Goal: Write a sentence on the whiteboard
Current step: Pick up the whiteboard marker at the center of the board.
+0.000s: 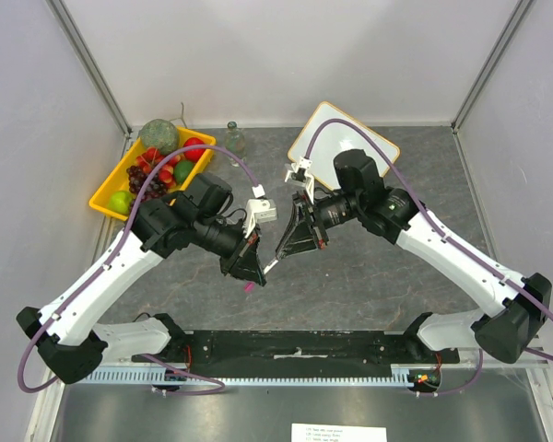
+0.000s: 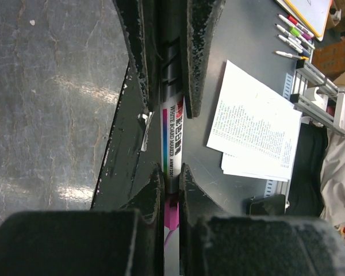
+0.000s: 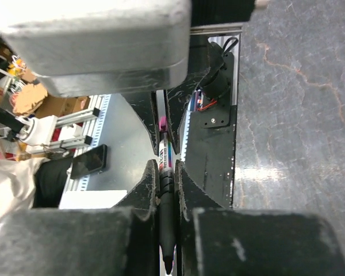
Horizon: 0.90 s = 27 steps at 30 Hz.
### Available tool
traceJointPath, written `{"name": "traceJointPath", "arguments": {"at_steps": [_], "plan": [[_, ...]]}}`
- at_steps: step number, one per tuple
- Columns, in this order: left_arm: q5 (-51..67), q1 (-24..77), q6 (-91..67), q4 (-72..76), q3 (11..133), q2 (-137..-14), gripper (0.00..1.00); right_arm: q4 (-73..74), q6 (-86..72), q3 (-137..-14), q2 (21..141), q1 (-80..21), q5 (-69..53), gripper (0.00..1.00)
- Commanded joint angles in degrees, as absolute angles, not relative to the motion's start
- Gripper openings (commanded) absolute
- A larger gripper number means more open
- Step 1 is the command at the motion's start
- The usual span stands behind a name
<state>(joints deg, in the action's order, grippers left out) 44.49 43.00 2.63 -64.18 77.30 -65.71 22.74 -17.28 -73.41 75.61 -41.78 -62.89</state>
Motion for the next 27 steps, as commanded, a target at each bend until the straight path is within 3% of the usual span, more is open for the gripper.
{"name": "traceJointPath", "arguments": {"at_steps": [1,6,10,12,16,19,22,23,25,27], "plan": [[45.2,43.2,3.8,-64.2,78.1,-65.7,0.02,20.6,-18.3,-72.2,75.7,-42.7,-62.3,0.0],[44.0,43.2,3.8,-64.1,78.3,-64.9,0.02,21.1,-17.4,-71.5,75.3,-43.0,-63.1,0.0],[43.9,43.2,3.6,-64.2,78.8,-64.6,0.02,21.3,-17.2,-71.7,75.6,-42.9,-63.5,0.25],[44.2,43.2,3.6,-64.2,78.8,-64.8,0.02,21.3,-17.3,-71.9,75.8,-42.9,-63.3,0.27],[44.2,43.2,3.4,-64.1,78.8,-65.0,0.02,21.2,-17.4,-72.3,76.0,-42.9,-62.8,0.19],[44.3,43.2,3.5,-64.1,79.0,-65.2,0.02,21.3,-17.3,-72.3,75.8,-43.0,-62.2,0.01],[43.9,43.2,3.3,-64.2,79.5,-65.1,0.03,21.5,-17.1,-72.1,75.6,-43.0,-61.5,0.0],[43.4,43.1,3.3,-64.2,80.0,-65.3,0.14,21.9,-16.7,-72.0,75.5,-42.9,-60.9,0.0],[39.6,43.2,2.0,-63.4,80.9,-64.9,0.46,22.5,-15.9,-71.9,75.4,-42.9,-59.0,0.0],[32.0,43.1,-1.5,-61.4,82.0,-64.0,0.66,22.8,-15.6,-72.0,75.5,-42.7,-55.5,0.0]]}}
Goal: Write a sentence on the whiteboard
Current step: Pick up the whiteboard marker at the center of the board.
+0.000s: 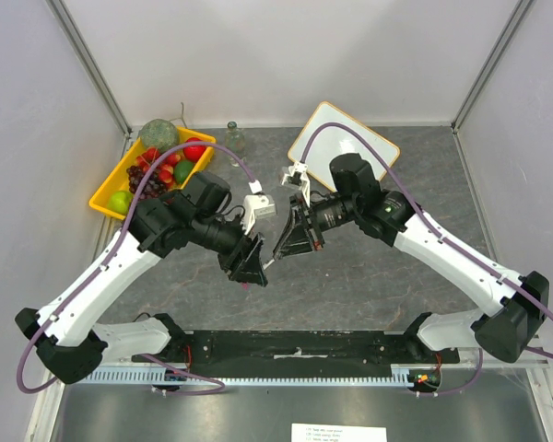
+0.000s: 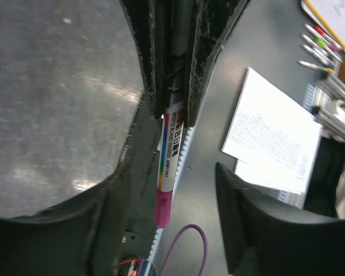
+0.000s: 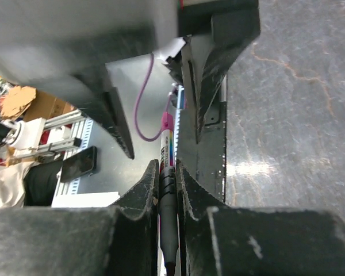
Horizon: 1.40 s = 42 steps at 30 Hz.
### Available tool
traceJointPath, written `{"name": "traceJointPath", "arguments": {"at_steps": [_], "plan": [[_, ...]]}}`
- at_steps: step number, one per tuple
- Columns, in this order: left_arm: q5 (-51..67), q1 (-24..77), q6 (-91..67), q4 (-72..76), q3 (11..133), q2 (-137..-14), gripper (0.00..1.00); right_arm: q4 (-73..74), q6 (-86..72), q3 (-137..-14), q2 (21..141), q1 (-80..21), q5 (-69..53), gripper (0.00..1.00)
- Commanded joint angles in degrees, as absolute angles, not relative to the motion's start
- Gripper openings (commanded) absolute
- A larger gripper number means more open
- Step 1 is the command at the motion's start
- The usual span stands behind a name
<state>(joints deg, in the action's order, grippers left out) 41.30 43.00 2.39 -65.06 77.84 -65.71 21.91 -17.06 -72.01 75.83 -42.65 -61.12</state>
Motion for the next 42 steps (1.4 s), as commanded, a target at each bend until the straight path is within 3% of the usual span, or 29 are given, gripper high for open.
{"name": "traceJointPath", "arguments": {"at_steps": [1,4,7,15,19,26,32,37,42], "plan": [[28.0,43.0,-3.1,-60.3,82.6,-63.5,0.7,22.7,-15.9,-72.1,75.5,-42.4,-53.7,0.0],[16.0,43.1,-10.3,-56.5,84.8,-62.9,0.81,22.6,-17.3,-72.6,74.7,-40.6,-46.8,0.0],[10.2,43.1,-18.9,-51.6,85.1,-62.2,0.82,22.2,-19.1,-72.8,72.3,-38.2,-37.1,0.0],[13.2,43.0,-40.1,-27.0,73.4,-59.2,0.83,13.8,-32.0,-63.3,55.5,-33.9,-1.2,0.0],[19.0,42.9,-50.8,-9.1,64.7,-60.9,0.82,4.4,-38.5,-54.2,46.2,-33.8,6.7,0.0],[25.0,43.5,-65.6,24.4,59.3,-72.1,0.8,-5.7,-46.5,-43.4,36.2,-33.9,11.3,0.0],[26.0,44.8,-68.9,36.0,63.8,-81.9,0.79,-9.7,-51.9,-39.5,32.3,-34.0,11.3,0.0],[26.3,45.6,-74.4,47.2,64.8,-88.8,0.64,-10.7,-53.4,-38.0,31.4,-33.8,11.4,0.0],[26.5,47.5,-74.3,48.8,68.4,-92.6,0.6,-10.6,-54.3,-37.4,31.5,-34.0,11.4,0.0]]}}
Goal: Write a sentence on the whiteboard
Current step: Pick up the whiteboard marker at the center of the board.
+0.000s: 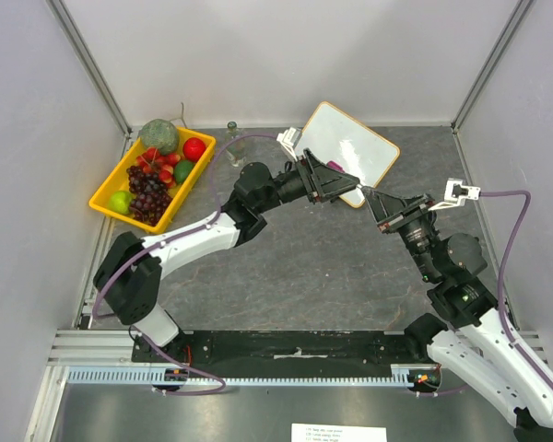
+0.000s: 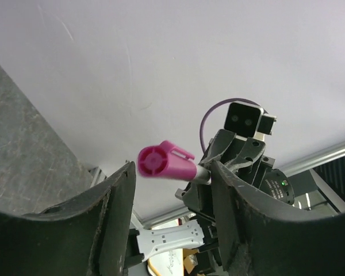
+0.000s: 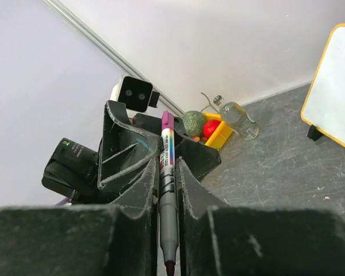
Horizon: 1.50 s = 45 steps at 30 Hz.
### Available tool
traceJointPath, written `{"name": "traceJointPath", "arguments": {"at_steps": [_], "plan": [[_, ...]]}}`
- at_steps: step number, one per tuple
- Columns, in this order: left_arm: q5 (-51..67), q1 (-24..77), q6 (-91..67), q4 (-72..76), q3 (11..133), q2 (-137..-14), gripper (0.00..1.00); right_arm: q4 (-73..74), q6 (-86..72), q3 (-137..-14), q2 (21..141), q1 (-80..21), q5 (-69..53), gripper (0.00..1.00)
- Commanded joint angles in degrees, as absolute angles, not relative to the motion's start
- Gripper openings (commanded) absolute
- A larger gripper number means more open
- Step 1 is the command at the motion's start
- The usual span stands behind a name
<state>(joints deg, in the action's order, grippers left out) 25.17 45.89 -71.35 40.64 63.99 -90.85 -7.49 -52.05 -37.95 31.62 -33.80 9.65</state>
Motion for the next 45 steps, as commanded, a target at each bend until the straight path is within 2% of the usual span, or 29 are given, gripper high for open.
{"name": "traceJointPath", "arguments": {"at_steps": [1,5,8,10,11,12,14,17,20,22,28,32,39,45], "plan": [[26.1,47.9,-74.3,49.2,68.4,-93.0,0.58,-10.5,-54.4,-37.4,31.6,-33.9,11.4,0.0],[24.2,48.2,-74.0,51.2,67.6,-93.0,0.51,-10.3,-55.0,-36.8,31.5,-33.9,11.3,0.0],[23.1,48.4,-73.9,52.4,66.9,-93.0,0.31,-10.1,-55.7,-36.0,30.8,-33.9,12.2,0.0],[23.0,48.5,-73.9,52.5,67.0,-92.9,0.1,-9.6,-56.3,-35.8,30.7,-34.0,12.7,0.0],[23.0,48.5,-73.7,52.6,67.0,-93.0,0.02,-9.0,-56.6,-35.9,30.8,-33.9,12.8,0.0],[22.9,48.5,-73.6,52.6,67.0,-92.9,0.02,-8.4,-56.8,-36.0,31.1,-33.9,13.0,0.05],[22.7,48.5,-72.7,52.6,66.5,-92.2,0.02,-7.1,-56.9,-36.5,31.7,-33.9,12.7,0.19],[21.6,48.4,-70.4,50.9,65.7,-90.3,0.02,-6.1,-54.9,-37.6,32.3,-33.9,10.7,0.57],[20.1,48.0,-66.6,46.1,65.0,-87.2,0.02,-4.1,-52.7,-39.8,33.5,-33.9,8.7,0.84],[19.1,47.4,-62.6,40.8,65.0,-84.7,0.02,-2.2,-50.4,-41.8,34.5,-33.9,6.7,0.97],[12.2,46.3,-43.4,11.1,71.8,-75.8,0.02,4.5,-42.7,-48.0,38.1,-33.8,2.7,0.98],[10.2,45.1,-31.5,-7.3,80.5,-72.0,0.02,7.9,-36.1,-51.6,39.7,-33.9,0.2,0.98],[11.8,44.7,-19.4,-36.6,95.3,-72.2,0.02,12.7,-26.6,-60.4,47.8,-33.8,-15.5,0.98],[21.4,44.7,-13.3,-53.8,105.8,-75.9,0.02,14.6,-20.5,-66.6,54.7,-33.8,-33.6,0.98]]}}
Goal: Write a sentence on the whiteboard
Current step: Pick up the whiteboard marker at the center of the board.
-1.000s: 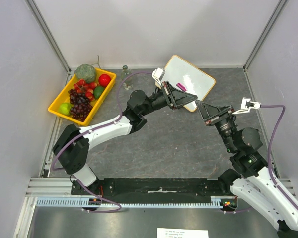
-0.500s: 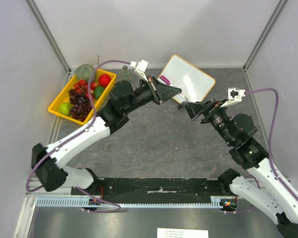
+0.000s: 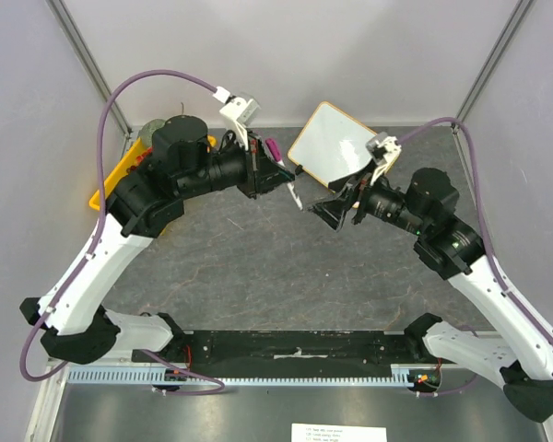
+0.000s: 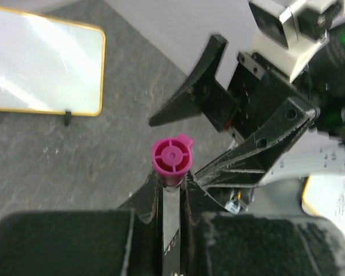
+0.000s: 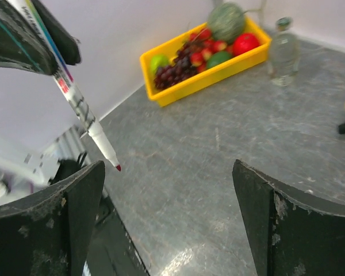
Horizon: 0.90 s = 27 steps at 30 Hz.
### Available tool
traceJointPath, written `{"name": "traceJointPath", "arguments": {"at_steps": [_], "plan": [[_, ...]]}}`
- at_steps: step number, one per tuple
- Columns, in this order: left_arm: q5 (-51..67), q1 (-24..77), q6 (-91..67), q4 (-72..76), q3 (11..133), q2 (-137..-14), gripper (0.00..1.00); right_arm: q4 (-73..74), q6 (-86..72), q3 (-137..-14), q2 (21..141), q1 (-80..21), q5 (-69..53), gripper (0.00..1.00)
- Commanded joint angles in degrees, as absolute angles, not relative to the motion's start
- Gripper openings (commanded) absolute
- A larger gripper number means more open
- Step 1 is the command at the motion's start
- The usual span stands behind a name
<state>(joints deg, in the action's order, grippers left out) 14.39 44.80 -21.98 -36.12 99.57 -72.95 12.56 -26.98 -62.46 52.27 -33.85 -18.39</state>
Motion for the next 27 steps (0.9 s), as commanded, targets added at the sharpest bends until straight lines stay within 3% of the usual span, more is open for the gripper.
{"name": "traceJointPath", "arguments": {"at_steps": [1,5,9,12,16,22,23,27], "plan": [[23.2,44.8,-12.4,-56.3,107.3,-76.7,0.02,14.5,-19.8,-67.1,55.2,-33.8,-35.8,0.98],[30.3,44.7,-9.5,-60.3,110.0,-78.1,0.02,11.6,-20.5,-67.9,58.0,-33.8,-49.5,0.97],[39.0,44.7,-6.5,-61.2,110.2,-79.6,0.02,-4.8,-33.5,-63.6,60.1,-33.8,-62.6,0.83],[42.0,44.7,-5.5,-60.6,110.1,-80.7,0.02,-17.4,-42.7,-59.7,59.9,-33.9,-65.2,0.76],[44.8,44.7,-5.5,-58.8,110.5,-81.6,0.02,-15.1,-41.6,-58.9,60.6,-34.4,-66.0,0.63],[48.0,44.7,-4.9,-58.8,111.7,-83.2,0.02,-10.4,-38.4,-58.3,61.5,-37.0,-67.6,0.56],[48.6,44.7,-4.5,-59.5,112.2,-83.7,0.02,-6.2,-35.4,-58.8,62.1,-37.7,-67.7,0.46],[48.8,44.7,-3.4,-61.2,112.8,-84.0,0.02,-4.9,-34.2,-58.1,61.8,-37.8,-67.8,0.29]]}}
